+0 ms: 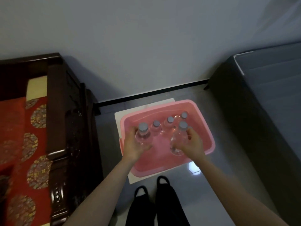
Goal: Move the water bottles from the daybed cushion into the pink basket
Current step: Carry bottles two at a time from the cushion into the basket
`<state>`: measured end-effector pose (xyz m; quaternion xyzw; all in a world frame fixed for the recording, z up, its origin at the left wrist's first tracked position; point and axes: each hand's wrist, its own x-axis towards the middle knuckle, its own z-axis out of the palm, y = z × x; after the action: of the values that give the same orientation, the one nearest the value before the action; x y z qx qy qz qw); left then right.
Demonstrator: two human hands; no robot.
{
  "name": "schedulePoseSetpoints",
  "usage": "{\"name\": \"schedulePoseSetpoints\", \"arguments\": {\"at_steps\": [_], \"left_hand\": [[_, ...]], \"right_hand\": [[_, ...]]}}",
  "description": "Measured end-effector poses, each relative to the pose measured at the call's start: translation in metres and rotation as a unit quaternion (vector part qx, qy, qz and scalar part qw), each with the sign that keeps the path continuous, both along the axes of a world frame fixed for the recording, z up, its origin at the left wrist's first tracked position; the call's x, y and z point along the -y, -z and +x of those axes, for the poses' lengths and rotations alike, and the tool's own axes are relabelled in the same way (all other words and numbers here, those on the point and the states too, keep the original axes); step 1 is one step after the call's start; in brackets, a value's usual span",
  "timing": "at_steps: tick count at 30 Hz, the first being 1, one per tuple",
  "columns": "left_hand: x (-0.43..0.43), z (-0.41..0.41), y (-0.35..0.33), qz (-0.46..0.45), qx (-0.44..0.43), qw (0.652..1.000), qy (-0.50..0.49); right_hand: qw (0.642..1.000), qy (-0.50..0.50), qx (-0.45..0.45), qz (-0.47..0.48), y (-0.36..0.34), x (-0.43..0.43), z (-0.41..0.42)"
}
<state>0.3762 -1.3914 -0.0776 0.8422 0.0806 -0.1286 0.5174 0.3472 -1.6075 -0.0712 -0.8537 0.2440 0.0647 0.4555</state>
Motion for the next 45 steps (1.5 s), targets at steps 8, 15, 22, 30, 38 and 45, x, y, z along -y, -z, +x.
{"name": "schedulePoseSetpoints", "arguments": {"at_steps": [8,15,22,30,38,45], "left_hand": [[0.034,0.041,0.080,0.056,-0.031,0.991,-0.122],[0.038,0.056,0.122,0.086,-0.038,0.988,-0.124],[0.044,0.068,0.146,0.034,-0.063,0.982,-0.173],[0.036,0.065,0.150,0.079,-0.091,0.985,-0.124],[0.025,0.061,0.088,0.131,0.066,0.989,0.038],[0.017,0.075,0.086,0.234,0.072,0.957,0.155]], "right_hand": [[0.998,-0.062,-0.019,-0.001,0.069,0.011,0.050],[0.995,-0.102,-0.003,0.000,0.114,0.014,0.062],[0.995,-0.095,-0.035,-0.004,0.133,0.015,0.061],[0.988,-0.134,-0.033,-0.074,0.119,0.020,0.061],[0.907,-0.361,0.004,-0.217,0.086,0.027,0.061],[0.859,-0.414,0.022,-0.299,0.092,0.033,0.074]]}}
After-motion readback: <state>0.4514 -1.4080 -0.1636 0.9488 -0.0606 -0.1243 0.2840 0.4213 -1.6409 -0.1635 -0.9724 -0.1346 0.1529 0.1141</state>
